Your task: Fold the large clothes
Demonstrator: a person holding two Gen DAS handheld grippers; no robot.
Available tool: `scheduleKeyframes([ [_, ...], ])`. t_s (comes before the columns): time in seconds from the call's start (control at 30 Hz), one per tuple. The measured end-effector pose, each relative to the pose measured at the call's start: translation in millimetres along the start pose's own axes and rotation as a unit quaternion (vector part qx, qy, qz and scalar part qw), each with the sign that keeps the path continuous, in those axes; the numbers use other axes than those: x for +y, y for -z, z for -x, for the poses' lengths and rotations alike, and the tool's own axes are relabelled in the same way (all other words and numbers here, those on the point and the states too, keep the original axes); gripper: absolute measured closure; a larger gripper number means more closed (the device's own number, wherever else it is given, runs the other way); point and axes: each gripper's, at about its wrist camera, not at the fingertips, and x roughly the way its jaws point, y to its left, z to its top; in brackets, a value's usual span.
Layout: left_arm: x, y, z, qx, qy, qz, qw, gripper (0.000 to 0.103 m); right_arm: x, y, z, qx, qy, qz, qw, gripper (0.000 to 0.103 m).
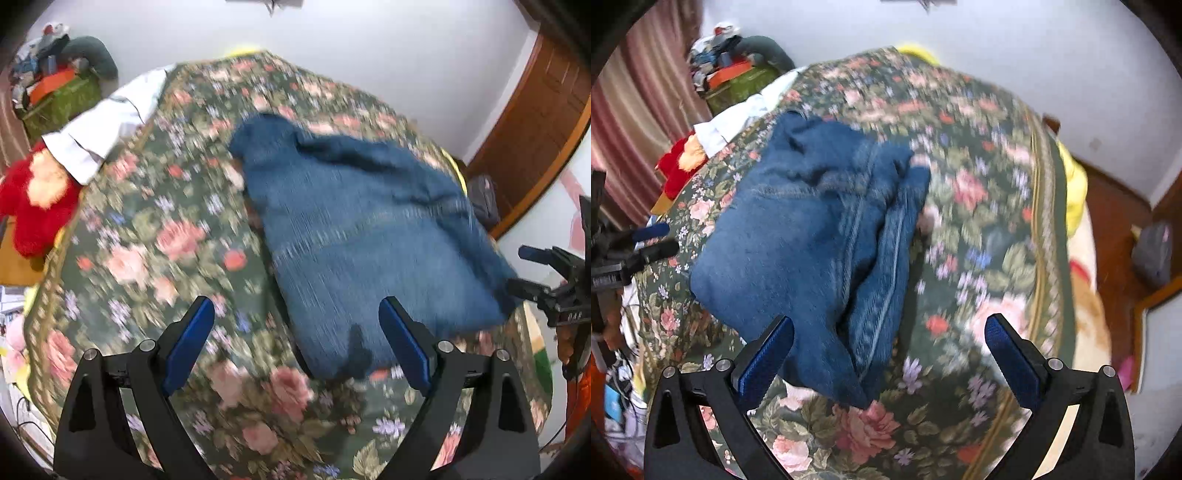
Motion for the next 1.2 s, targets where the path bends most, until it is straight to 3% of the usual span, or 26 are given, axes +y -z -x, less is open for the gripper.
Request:
scheduleKeyframes([
  [0.1,7.3,-15.7,4.6,-0.021,-0.013,0.005,0.9997,0.012,4.1,-15.1,5.8,-0.020,-0.002,0.009,1.000,0.000],
  [0.23,17.2,-32.7,-13.0,-0.017,-0.005,0.018,0.9997,0.012,5.0,-38.1,-1.9,-0.032,-0.024,0.005,0.999,0.000],
  [0.3,19.5,-35.9,-25.5,-0.001,0.011,0.028,0.9995,0.012,1.9,-45.1,-15.0,-0.022,-0.038,-0.004,0.999,0.000],
  [0.4,29.4,-38.7,-55.8,0.037,0.040,0.062,0.9966,0.012,-14.6,-55.6,-54.8,0.031,-0.065,-0.040,0.997,0.000],
  [0.47,39.4,-37.8,-75.6,0.063,0.057,0.099,0.9914,0.012,-28.1,-58.0,-79.0,0.068,-0.100,-0.073,0.990,0.000],
  [0.6,49.1,-30.5,-108.6,0.103,0.104,0.146,0.9785,0.012,-52.8,-59.3,-120.6,0.120,-0.209,-0.147,0.959,0.000],
  [0.77,52.8,-30.0,-133.6,0.115,0.148,0.169,0.9677,0.010,-43.6,-59.9,-147.3,0.137,-0.255,-0.138,0.947,0.000],
  [0.9,58.9,-31.3,-158.3,0.135,0.195,0.217,0.9467,0.009,-33.4,-62.9,-170.0,0.150,-0.270,-0.151,0.939,0.000],
  [1.07,60.7,-29.7,-181.7,0.144,0.241,0.269,0.9213,0.010,-28.9,-66.1,-173.4,0.140,-0.272,-0.163,0.938,0.000],
  [1.13,55.9,-29.7,-179.4,0.140,0.235,0.271,0.9229,0.014,-26.6,-65.0,-170.5,0.131,-0.274,-0.166,0.938,0.011],
  [1.2,47.0,-32.4,-169.4,0.130,0.214,0.253,0.9344,0.019,-24.6,-63.8,-161.8,0.123,-0.281,-0.172,0.936,0.027],
])
